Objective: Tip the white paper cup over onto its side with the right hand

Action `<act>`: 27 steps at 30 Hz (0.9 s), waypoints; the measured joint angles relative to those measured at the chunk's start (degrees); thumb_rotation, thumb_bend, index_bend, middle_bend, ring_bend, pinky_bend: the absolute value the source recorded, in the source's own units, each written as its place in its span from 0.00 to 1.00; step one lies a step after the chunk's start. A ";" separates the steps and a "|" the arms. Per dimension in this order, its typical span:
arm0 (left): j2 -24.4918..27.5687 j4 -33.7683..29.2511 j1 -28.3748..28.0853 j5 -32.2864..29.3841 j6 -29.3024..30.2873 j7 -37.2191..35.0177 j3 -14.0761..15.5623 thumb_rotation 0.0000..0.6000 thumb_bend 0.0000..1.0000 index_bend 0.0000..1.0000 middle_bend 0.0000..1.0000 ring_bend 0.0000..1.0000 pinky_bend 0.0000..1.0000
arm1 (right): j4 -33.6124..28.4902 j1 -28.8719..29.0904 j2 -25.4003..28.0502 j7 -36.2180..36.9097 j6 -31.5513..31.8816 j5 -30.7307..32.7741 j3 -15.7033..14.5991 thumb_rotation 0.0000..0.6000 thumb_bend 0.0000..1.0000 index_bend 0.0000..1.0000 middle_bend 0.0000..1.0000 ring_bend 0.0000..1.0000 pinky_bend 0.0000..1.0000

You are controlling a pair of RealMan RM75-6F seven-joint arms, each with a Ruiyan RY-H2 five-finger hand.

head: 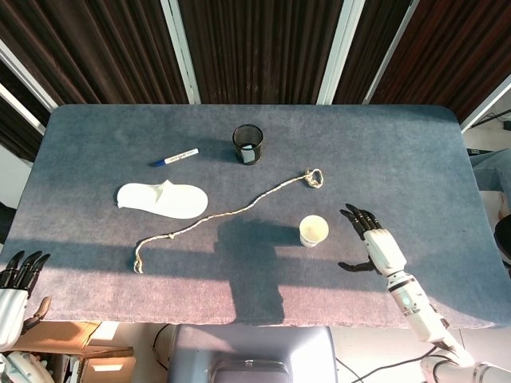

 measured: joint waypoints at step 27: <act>0.83 0.00 -0.39 2.22 -0.60 -3.17 1.04 1.00 0.34 0.23 0.14 0.08 0.29 | 13.94 8.15 -13.35 9.35 -5.71 4.58 3.04 1.00 0.25 0.36 0.31 0.26 0.36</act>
